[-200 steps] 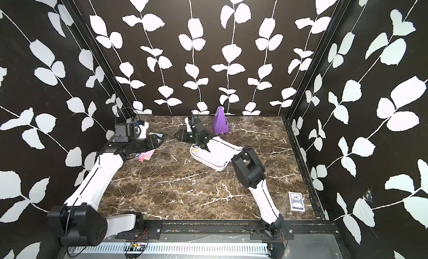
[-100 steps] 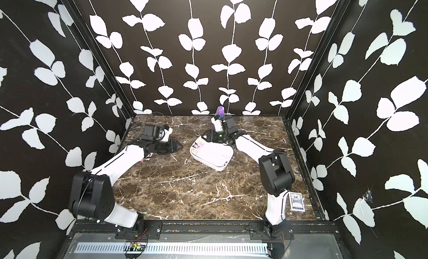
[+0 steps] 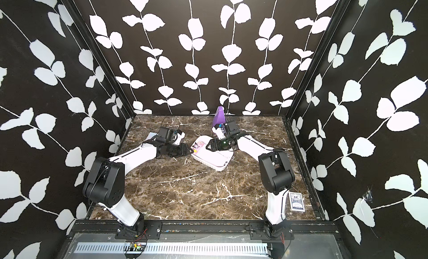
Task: Take the stickers out of the storage box
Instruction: Pick up the sticker from the storage box.
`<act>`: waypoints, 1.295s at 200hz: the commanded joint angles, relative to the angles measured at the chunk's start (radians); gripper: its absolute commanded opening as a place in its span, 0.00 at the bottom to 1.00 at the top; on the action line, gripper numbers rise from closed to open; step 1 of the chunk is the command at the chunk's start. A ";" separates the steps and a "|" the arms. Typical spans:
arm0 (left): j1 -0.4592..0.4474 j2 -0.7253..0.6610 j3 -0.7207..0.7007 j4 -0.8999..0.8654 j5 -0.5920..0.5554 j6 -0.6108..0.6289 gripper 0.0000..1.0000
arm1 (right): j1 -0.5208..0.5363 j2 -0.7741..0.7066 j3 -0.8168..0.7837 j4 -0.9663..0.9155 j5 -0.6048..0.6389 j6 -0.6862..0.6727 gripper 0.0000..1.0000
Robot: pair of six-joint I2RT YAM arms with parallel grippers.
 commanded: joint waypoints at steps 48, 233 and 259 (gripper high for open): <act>-0.010 0.023 -0.022 0.059 -0.017 -0.011 0.44 | -0.017 0.134 0.152 -0.088 -0.020 -0.050 0.74; -0.013 0.082 -0.022 0.071 -0.003 -0.007 0.37 | -0.017 0.283 0.290 -0.155 -0.096 -0.096 0.74; -0.013 0.080 -0.021 0.071 -0.001 -0.007 0.37 | -0.017 0.291 0.288 -0.177 -0.050 -0.108 0.74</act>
